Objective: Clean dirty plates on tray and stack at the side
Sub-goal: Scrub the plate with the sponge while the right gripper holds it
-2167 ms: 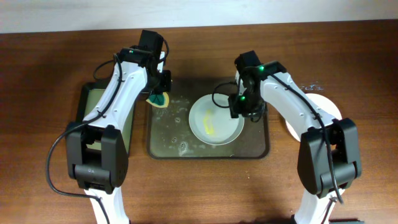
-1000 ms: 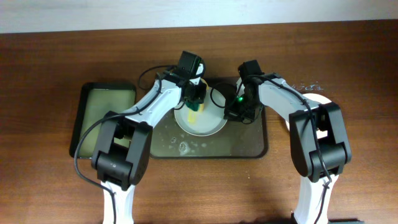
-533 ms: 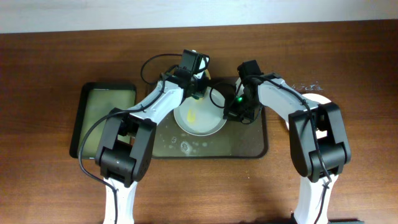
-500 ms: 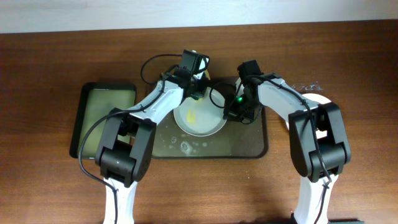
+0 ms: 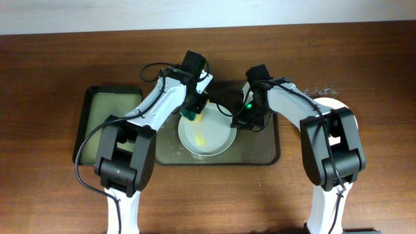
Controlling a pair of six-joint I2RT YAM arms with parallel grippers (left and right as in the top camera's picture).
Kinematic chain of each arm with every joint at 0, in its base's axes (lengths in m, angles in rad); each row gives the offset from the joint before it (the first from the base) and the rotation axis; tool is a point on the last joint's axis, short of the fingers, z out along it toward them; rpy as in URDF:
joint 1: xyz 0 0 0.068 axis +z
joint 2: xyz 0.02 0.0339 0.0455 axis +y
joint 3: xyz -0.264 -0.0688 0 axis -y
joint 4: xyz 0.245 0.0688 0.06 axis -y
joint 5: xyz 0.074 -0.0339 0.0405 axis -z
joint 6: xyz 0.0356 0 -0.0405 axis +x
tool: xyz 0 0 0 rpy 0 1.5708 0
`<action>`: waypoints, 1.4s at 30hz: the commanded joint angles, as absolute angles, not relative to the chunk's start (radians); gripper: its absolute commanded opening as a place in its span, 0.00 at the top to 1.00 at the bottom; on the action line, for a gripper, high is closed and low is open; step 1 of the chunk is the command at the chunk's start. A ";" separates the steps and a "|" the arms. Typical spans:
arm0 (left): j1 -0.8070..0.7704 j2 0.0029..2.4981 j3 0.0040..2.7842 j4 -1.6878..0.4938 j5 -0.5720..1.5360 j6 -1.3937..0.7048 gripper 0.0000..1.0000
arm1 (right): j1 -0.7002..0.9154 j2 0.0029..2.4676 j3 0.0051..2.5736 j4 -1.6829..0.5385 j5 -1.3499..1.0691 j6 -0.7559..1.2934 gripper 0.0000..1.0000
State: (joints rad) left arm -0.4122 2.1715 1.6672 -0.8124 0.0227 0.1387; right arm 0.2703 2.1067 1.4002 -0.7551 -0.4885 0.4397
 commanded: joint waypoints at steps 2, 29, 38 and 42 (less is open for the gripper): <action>-0.371 2.215 1.870 -1.038 0.116 0.006 1.00 | 0.276 2.146 1.374 -0.739 -0.434 0.483 0.96; -0.412 2.218 1.535 -0.741 -0.049 -0.181 1.00 | 0.363 2.146 1.374 -0.790 -0.437 0.506 0.96; -0.410 2.218 1.667 -0.713 0.091 -0.197 1.00 | 0.432 2.146 1.374 -0.819 -0.434 0.506 0.96; -0.410 2.218 1.667 -0.661 0.286 -0.233 1.00 | 0.432 2.146 1.374 -0.819 -0.434 0.506 0.96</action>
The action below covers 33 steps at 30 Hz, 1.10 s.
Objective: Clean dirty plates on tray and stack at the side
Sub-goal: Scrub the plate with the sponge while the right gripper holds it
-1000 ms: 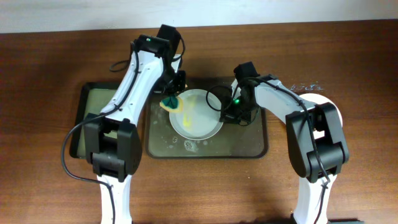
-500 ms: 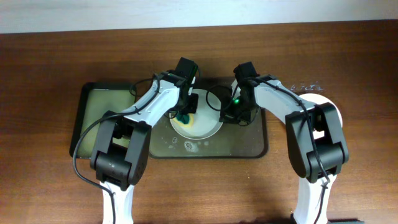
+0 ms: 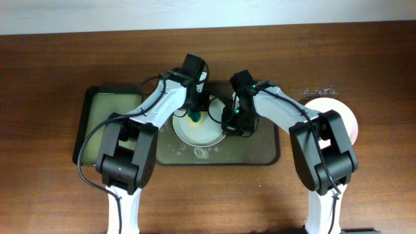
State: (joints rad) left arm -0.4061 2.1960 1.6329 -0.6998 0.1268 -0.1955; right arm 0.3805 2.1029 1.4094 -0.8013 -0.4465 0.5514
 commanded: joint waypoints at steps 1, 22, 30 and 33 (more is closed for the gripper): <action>-0.410 2.218 1.667 -0.646 0.286 -0.247 1.00 | 0.432 2.146 1.374 -0.819 -0.434 0.506 0.96; -0.394 2.210 1.787 -1.029 0.209 -0.036 1.00 | 0.325 2.146 1.396 -0.675 -0.434 0.451 0.96; -0.436 2.210 1.695 -0.896 0.044 -0.082 1.00 | 0.317 2.146 1.448 -0.748 -0.422 0.370 0.96; -0.465 2.212 1.683 -0.819 0.004 -0.082 1.00 | 0.321 2.146 1.448 -0.752 -0.415 0.371 0.96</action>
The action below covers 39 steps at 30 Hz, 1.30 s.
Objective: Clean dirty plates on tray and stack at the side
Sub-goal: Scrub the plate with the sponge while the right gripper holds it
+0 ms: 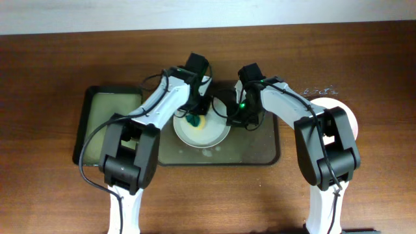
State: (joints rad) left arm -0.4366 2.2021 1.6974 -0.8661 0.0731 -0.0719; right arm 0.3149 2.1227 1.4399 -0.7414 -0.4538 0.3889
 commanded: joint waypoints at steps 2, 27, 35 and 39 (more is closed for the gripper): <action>-0.471 2.215 1.669 -0.758 -0.076 -0.083 1.00 | 0.321 2.146 1.448 -0.753 -0.414 0.371 0.96; -0.450 2.291 1.668 -0.846 0.334 -0.303 1.00 | 0.212 2.146 1.397 -0.746 -0.495 0.374 0.96; -0.393 2.291 1.709 -0.611 0.065 -0.429 1.00 | 0.222 2.146 1.397 -0.745 -0.482 0.373 0.96; -0.395 2.291 1.734 -0.695 -0.269 -0.434 1.00 | 0.222 2.146 1.397 -0.746 -0.482 0.373 0.96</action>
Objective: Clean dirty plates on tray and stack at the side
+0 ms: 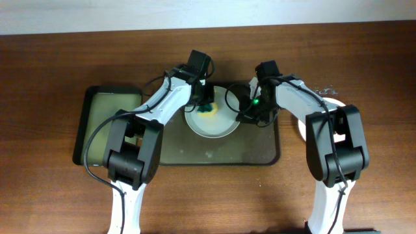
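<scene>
A white plate (216, 125) lies on the dark tray (257, 153), toward its back middle. A green and yellow sponge (208, 109) rests on the plate's far part, and my left gripper (205, 103) is shut on it from above. My right gripper (242, 116) is at the plate's right rim and looks shut on it. A little foam or water shows on the tray in front of the plate.
A second dark tray (110, 123) holding greenish water sits at the left. A pale plate (333, 101) lies on the table at the right, mostly hidden under my right arm. Droplets mark the wood behind it.
The plate has shifted to the right and toward the back of the tray, with my right gripper at its rim. The sponge in my left gripper now sits nearer the plate's far edge.
The sponge was first at the plate's upper left, with the plate in the tray's middle front. Then plate and right gripper stood further left, the sponge nearer the plate's centre. By now the plate has ended up right and back, sponge still on it.
</scene>
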Controlling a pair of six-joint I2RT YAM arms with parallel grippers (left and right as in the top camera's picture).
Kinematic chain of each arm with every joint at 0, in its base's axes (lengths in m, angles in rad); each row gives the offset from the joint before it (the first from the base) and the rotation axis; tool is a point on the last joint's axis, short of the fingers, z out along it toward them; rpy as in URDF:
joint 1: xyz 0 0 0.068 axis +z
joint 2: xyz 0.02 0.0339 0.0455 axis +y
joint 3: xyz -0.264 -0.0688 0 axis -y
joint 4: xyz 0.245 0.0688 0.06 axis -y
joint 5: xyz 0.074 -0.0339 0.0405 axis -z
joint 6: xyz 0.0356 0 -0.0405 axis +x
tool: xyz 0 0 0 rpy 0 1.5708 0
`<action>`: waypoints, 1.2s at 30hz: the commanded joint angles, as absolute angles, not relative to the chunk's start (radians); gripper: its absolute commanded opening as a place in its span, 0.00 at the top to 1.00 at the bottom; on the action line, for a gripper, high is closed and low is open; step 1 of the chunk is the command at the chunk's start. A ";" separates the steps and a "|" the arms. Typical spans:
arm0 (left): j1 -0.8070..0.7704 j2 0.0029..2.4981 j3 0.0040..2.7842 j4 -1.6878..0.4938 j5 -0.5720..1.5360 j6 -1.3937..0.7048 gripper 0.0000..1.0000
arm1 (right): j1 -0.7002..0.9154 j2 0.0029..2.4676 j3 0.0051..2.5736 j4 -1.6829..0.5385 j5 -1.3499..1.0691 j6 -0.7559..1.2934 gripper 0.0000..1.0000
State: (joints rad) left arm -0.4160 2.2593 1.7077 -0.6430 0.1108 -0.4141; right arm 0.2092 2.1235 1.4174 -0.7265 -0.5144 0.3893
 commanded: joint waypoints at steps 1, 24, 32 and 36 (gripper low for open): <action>-0.398 2.291 1.734 -0.764 -0.424 -0.432 1.00 | 0.222 2.146 1.397 -0.745 -0.482 0.373 0.96; -0.371 2.289 1.908 -0.818 -0.077 -0.045 1.00 | 0.222 2.146 1.397 -0.747 -0.474 0.374 0.96; -0.344 2.289 2.056 -1.253 -0.048 -0.046 1.00 | 0.223 2.076 1.398 -0.858 -0.381 0.370 0.96; -0.344 2.289 2.056 -1.269 -0.038 -0.046 1.00 | 0.246 1.890 1.398 -0.969 -0.162 0.370 0.96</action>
